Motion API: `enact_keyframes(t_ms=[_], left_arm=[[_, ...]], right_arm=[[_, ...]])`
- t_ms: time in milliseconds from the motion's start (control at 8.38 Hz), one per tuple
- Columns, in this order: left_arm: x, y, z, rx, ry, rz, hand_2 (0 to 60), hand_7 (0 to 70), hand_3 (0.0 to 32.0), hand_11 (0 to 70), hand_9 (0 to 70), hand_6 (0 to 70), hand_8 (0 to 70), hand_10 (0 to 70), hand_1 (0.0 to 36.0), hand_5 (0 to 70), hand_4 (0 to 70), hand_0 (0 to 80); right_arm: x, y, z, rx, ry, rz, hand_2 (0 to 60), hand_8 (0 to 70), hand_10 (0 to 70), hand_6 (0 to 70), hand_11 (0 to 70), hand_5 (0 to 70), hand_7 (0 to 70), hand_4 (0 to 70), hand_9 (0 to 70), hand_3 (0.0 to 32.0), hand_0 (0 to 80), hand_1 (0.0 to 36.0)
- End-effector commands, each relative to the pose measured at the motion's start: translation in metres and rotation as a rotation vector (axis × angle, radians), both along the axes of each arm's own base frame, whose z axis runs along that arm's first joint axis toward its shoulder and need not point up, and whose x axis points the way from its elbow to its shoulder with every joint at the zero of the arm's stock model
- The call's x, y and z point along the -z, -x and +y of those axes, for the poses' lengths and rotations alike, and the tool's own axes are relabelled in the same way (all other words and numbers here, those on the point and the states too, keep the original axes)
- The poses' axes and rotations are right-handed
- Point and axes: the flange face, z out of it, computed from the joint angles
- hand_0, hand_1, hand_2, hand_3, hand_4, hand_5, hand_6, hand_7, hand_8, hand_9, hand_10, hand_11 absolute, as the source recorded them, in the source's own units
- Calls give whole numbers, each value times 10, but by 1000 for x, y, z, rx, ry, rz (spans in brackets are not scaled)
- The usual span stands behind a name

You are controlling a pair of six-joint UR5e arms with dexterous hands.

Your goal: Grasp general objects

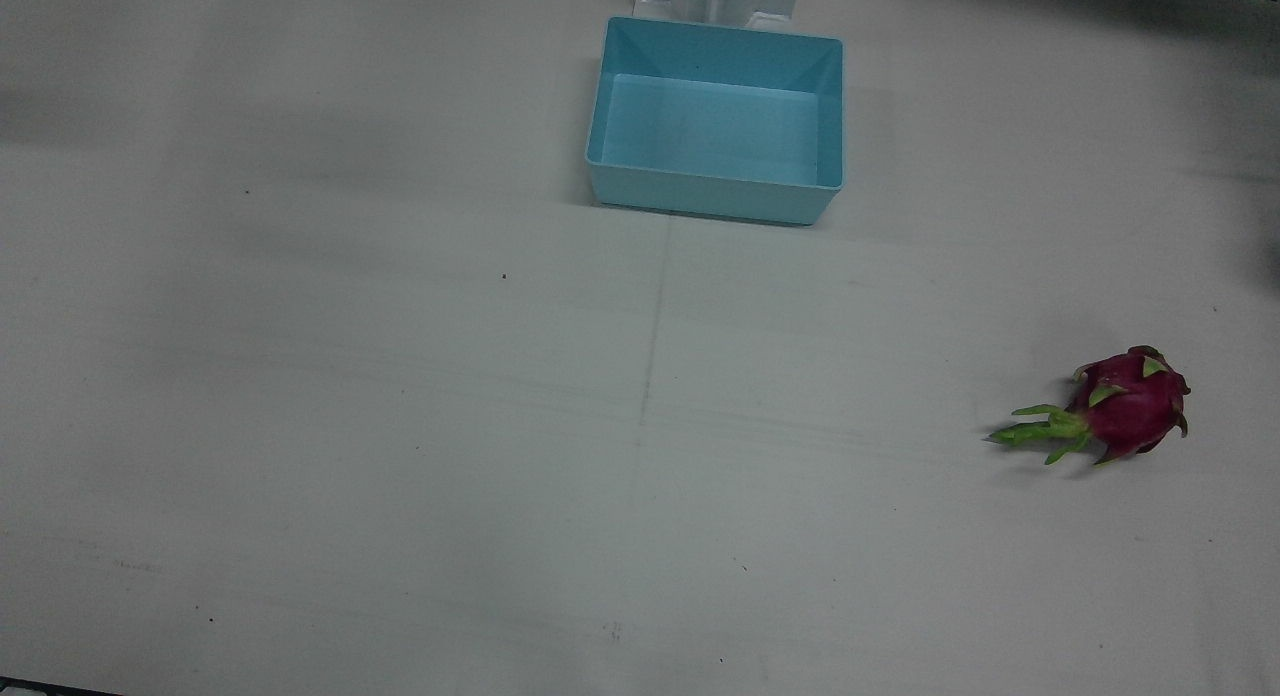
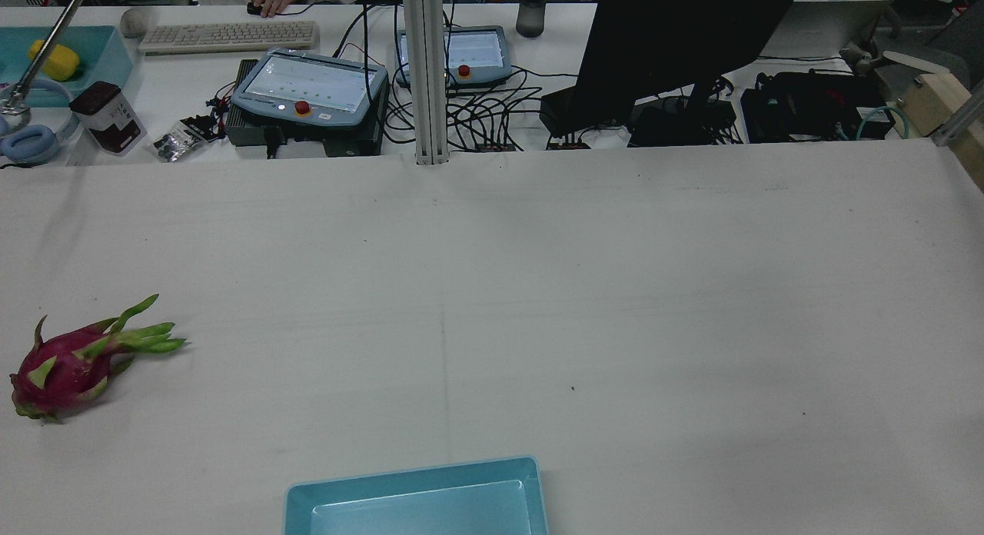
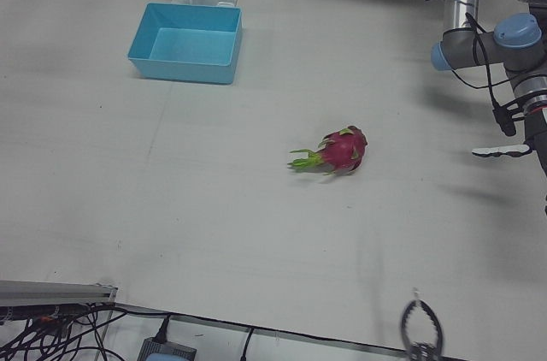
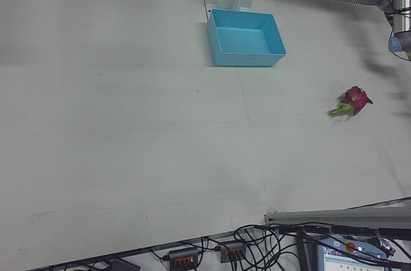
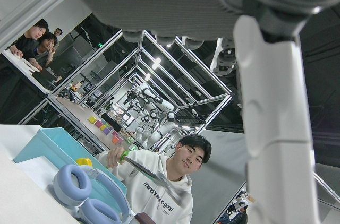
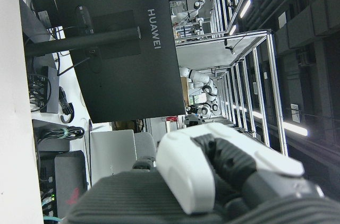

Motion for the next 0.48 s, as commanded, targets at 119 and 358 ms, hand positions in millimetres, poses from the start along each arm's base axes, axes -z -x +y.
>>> enact_keyframes(t_ms=[119,358], left_arm=[[0,-1,0,-2,-2,0,88,3,48,0,0,0,0,0,184,0,77,505],[0,-1,0,-2,-4,-1,83,5,48,0,0,0,0,0,178,0,76,502]], right_arm=[[0,0,0,0,1,0,0,0,0,0,0,0,0,0,0,0,0,0],[0,0,0,0,-2,0,0,0,0,0,0,0,0,0,0,0,0,0]])
